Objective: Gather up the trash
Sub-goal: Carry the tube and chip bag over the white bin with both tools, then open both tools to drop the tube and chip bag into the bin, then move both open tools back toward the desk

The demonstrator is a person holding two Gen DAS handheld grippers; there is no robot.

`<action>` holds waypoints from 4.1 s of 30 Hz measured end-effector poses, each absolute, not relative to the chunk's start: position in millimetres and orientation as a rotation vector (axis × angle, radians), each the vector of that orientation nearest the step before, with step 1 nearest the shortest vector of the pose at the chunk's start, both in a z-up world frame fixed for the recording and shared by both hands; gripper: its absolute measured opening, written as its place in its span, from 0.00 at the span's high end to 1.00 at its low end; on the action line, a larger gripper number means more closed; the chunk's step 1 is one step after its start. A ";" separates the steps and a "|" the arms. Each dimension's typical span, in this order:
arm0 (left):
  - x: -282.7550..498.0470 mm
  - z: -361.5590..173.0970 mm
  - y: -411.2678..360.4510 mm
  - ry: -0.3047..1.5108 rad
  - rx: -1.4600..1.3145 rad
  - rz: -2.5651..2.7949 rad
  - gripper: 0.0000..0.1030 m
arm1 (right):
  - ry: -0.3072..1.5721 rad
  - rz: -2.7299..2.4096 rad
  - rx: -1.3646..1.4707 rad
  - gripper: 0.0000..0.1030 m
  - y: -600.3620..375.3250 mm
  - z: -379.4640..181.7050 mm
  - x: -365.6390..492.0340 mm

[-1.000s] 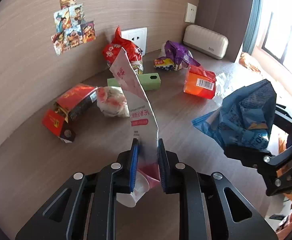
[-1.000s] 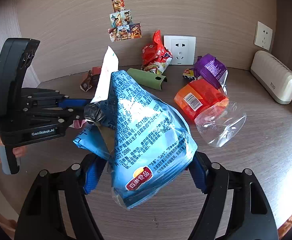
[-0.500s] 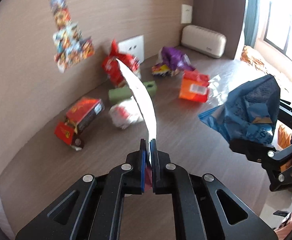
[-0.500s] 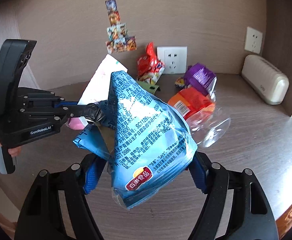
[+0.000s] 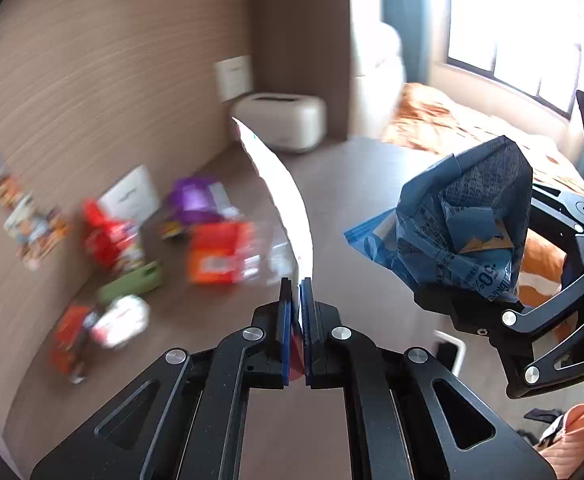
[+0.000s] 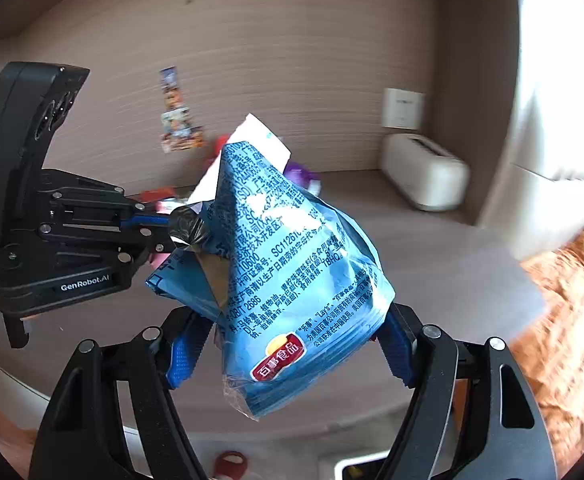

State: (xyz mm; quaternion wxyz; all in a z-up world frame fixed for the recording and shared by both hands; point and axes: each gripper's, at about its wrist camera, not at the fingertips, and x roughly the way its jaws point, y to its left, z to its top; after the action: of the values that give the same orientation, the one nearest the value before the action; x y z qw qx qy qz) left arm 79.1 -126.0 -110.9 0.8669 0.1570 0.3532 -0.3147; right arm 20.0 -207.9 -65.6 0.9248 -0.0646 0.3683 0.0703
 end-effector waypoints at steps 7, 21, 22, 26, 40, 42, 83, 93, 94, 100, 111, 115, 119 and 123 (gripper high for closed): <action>40.5 -106.4 -215.6 0.724 0.395 -0.821 0.96 | 0.773 -0.013 -0.106 0.27 -274.1 -52.8 -36.8; -27.3 -164.8 -360.2 0.811 0.559 -1.056 0.96 | 0.899 -0.217 0.002 0.27 -387.7 -102.5 -127.2; -31.6 -176.4 -371.8 0.824 0.578 -1.071 0.96 | 0.913 -0.226 0.006 0.27 -394.0 -111.5 -132.0; -37.3 -217.2 -400.8 0.876 0.623 -1.113 0.96 | 0.968 -0.254 0.035 0.27 -416.7 -147.2 -148.9; -33.9 -453.4 -473.0 1.107 0.753 -1.237 0.96 | 1.183 -0.270 0.132 0.27 -486.3 -368.2 -166.6; -30.8 -495.6 -478.8 1.134 0.774 -1.242 0.96 | 1.209 -0.272 0.140 0.27 -493.9 -405.2 -166.1; -34.3 -501.8 -476.4 1.080 0.819 -1.273 0.05 | 1.276 -0.268 0.058 0.04 -492.2 -410.6 -175.5; -32.6 -366.6 -458.5 0.957 0.655 -1.233 0.05 | 1.133 -0.411 0.063 0.04 -476.9 -275.8 -178.5; -33.2 -348.0 -453.4 0.933 0.632 -1.229 0.05 | 1.108 -0.421 0.069 0.04 -474.1 -259.3 -179.1; -23.0 -248.8 -409.1 0.796 0.488 -1.098 0.05 | 0.935 -0.443 0.089 0.04 -448.5 -172.4 -161.2; 34.9 -145.9 -279.4 0.647 0.350 -0.771 0.05 | 0.754 -0.221 0.043 0.04 -367.3 -95.8 -62.5; 61.4 -129.5 -227.0 0.633 0.310 -0.666 0.05 | 0.734 -0.099 -0.014 0.04 -323.8 -86.0 -19.4; 86.8 -122.1 -167.8 0.629 0.280 -0.564 0.05 | 0.737 0.004 -0.073 0.04 -279.7 -87.3 22.4; 107.8 -118.9 -113.3 0.627 0.264 -0.484 0.05 | 0.741 0.094 -0.105 0.04 -238.1 -94.5 58.8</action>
State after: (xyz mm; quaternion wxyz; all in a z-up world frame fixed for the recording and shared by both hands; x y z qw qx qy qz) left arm 107.8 -113.3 -118.9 0.9141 0.1282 0.3046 -0.2351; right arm 58.8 -238.1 -94.5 0.9298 -0.0511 0.3617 0.0461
